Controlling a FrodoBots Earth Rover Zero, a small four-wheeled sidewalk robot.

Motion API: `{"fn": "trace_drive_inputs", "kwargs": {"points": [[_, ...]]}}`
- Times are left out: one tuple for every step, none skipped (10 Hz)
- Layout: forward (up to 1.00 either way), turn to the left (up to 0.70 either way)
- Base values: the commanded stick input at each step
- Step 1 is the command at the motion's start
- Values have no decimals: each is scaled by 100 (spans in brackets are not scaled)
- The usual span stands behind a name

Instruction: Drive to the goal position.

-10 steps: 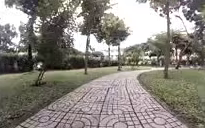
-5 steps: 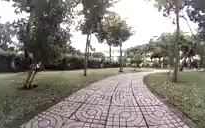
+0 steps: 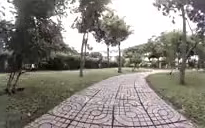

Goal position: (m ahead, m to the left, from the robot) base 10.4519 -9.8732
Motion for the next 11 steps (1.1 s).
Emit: {"fn": "trace_drive_inputs", "kwargs": {"points": [[100,0],[100,0],[100,0],[100,0],[100,0],[100,0],[100,0],[100,0],[100,0],[100,0],[100,-17]]}}
